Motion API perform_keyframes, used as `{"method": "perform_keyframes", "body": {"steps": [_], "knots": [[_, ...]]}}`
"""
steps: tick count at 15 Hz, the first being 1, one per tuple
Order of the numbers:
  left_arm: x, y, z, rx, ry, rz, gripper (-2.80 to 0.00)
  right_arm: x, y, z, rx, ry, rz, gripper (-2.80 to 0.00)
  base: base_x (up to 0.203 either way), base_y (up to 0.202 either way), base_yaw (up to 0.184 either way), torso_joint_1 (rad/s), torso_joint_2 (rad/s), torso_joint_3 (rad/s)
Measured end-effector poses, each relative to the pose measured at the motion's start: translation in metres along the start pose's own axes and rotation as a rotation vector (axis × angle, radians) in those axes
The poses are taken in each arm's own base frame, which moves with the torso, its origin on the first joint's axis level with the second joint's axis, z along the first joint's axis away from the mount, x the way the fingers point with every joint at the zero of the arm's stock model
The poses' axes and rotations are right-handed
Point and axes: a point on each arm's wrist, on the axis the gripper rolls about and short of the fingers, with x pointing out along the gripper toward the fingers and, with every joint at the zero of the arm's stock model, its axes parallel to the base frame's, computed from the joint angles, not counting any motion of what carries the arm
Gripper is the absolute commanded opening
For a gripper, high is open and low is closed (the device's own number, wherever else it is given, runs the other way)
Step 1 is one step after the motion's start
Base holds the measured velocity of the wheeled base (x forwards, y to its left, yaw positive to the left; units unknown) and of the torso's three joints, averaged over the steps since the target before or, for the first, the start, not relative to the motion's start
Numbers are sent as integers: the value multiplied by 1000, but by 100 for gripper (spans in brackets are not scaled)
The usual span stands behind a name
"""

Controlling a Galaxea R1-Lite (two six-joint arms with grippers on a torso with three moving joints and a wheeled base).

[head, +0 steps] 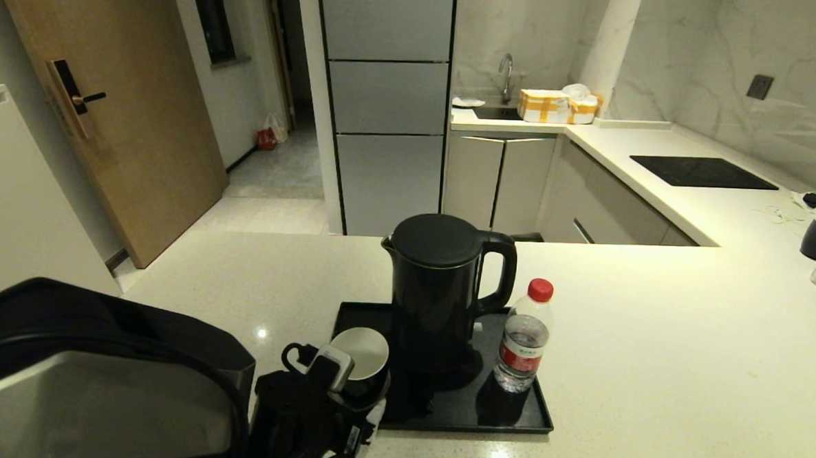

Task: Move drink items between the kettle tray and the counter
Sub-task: Pick up the tea cup

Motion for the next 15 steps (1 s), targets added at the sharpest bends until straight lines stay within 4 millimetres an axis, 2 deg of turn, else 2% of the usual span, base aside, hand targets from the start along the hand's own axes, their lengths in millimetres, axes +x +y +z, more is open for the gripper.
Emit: {"method": "perform_keyframes", "body": {"steps": [15], "knots": [[28,2,4,-6,-45,99,0,0,0,0,0,0,1,-280,0,0,0,0,0,0]]}}
